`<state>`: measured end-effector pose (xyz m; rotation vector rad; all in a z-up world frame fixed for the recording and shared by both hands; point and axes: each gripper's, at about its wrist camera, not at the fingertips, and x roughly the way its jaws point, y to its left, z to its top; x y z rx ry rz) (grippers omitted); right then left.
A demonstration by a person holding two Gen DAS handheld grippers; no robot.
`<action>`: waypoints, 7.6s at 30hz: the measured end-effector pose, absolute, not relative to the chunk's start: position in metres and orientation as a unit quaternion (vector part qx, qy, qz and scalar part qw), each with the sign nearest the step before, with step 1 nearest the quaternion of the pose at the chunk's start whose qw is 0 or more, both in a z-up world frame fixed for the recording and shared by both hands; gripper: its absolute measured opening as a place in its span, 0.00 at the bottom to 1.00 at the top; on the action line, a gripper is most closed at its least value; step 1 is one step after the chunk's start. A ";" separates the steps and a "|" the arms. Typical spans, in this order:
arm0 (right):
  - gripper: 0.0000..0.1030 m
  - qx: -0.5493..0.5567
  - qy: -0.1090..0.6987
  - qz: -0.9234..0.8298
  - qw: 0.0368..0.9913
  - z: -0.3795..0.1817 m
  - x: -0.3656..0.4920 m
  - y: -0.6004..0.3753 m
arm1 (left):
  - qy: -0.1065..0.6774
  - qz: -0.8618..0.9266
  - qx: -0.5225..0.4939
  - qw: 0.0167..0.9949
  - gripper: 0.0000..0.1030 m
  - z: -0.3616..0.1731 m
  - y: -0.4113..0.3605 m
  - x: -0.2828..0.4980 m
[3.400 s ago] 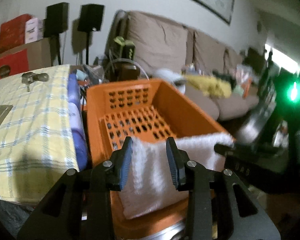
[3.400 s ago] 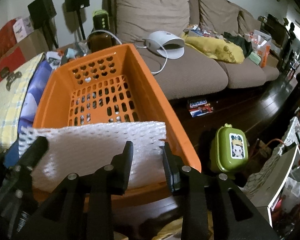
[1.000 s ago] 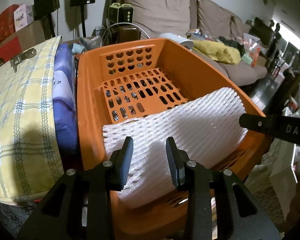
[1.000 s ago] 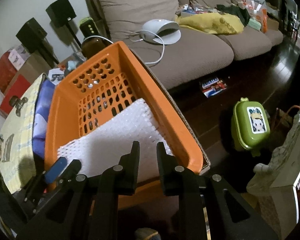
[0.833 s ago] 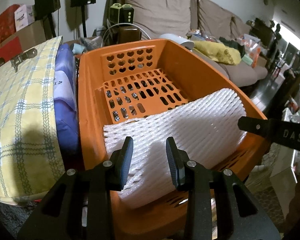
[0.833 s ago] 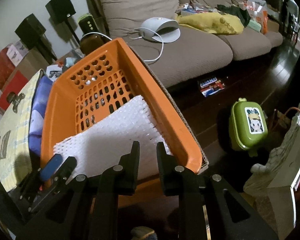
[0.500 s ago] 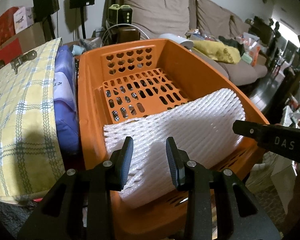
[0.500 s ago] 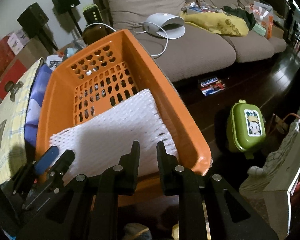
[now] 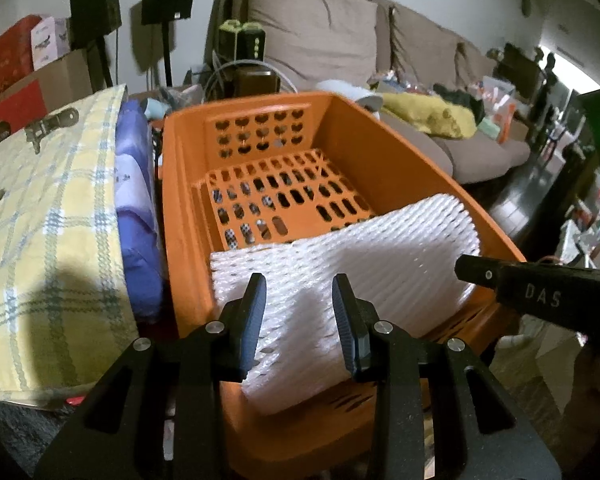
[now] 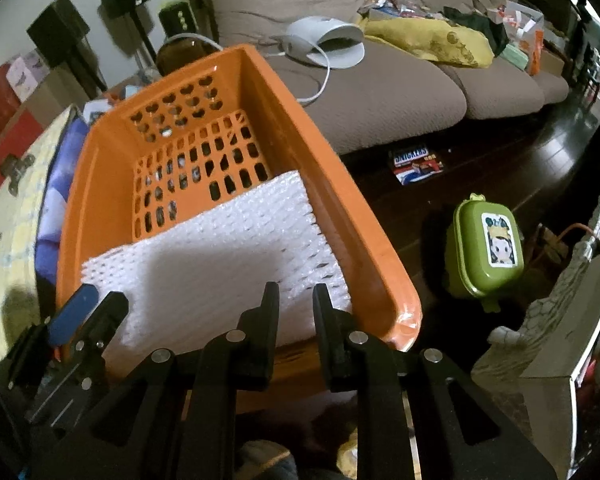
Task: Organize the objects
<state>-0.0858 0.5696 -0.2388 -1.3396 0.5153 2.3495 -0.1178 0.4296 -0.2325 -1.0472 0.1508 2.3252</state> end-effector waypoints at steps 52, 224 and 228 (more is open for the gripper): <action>0.62 -0.257 0.153 0.945 0.131 -0.109 -0.055 0.514 | -0.048 0.952 -0.254 0.163 0.52 -0.026 0.125 -0.154; 0.40 -0.256 0.117 0.958 -0.056 -0.025 -0.035 0.286 | -0.057 0.972 -0.227 0.011 0.35 0.005 0.033 -0.080; 0.40 -0.271 0.121 0.953 -0.060 -0.040 -0.030 0.294 | -0.055 0.969 -0.238 0.016 0.35 -0.006 0.042 -0.084</action>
